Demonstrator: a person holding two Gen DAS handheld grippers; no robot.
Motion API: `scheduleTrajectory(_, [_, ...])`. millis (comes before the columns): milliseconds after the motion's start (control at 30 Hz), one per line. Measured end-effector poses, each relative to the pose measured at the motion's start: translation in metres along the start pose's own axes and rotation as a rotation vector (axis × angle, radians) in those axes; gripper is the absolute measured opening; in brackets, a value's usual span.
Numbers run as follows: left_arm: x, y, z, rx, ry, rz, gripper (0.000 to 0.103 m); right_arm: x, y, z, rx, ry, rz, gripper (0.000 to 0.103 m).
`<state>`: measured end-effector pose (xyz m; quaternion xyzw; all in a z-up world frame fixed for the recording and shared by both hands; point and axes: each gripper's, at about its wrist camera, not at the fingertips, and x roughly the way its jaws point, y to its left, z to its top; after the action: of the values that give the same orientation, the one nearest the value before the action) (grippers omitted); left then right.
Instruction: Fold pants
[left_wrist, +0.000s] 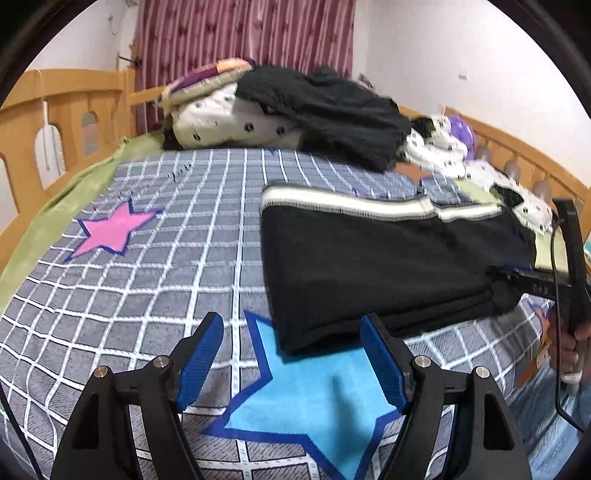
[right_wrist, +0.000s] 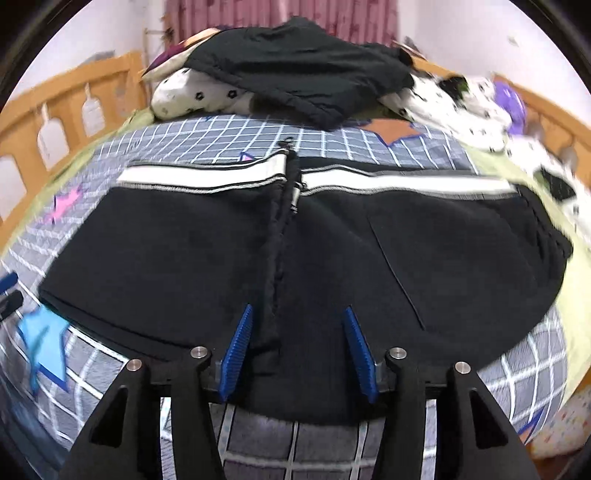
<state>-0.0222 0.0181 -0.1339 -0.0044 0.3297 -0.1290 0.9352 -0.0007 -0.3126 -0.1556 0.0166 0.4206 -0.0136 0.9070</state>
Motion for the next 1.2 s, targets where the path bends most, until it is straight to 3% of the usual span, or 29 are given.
scheduleTrajectory(233, [0.01, 0.005, 0.014, -0.074, 0.023, -0.051, 0.075, -0.054, -0.044, 0.007, 0.144, -0.08, -0.074, 0.057])
scheduleTrajectory(367, [0.028, 0.009, 0.022, -0.124, 0.076, -0.11, 0.075, -0.092, -0.087, 0.017, 0.166, -0.136, -0.154, 0.063])
scheduleTrajectory(433, [0.037, 0.013, 0.027, -0.16, 0.1, -0.125, 0.075, -0.106, -0.113, 0.021, 0.178, -0.167, -0.206, 0.07])
scheduleTrajectory(533, [0.05, 0.014, 0.035, -0.171, 0.125, -0.13, 0.075, -0.111, -0.159, 0.022, 0.243, -0.163, -0.242, 0.072])
scheduleTrajectory(700, [0.069, 0.022, 0.048, -0.2, 0.156, -0.113, 0.075, -0.077, -0.216, 0.006, 0.336, -0.127, -0.179, 0.072])
scheduleTrajectory(933, [0.105, 0.042, 0.052, -0.298, 0.225, -0.125, 0.073, -0.01, -0.252, -0.002, 0.458, -0.089, -0.115, 0.064])
scheduleTrajectory(1033, [0.122, 0.044, 0.056, -0.283, 0.25, -0.131, 0.072, 0.011, -0.265, 0.007, 0.488, -0.087, -0.098, 0.064])
scheduleTrajectory(1133, [0.145, 0.045, 0.057, -0.275, 0.3, -0.154, 0.061, 0.034, -0.276, 0.017, 0.494, -0.063, -0.096, 0.063])
scheduleTrajectory(1200, [0.156, 0.046, 0.056, -0.295, 0.314, -0.186, 0.059, 0.043, -0.28, 0.022, 0.496, -0.063, -0.082, 0.063])
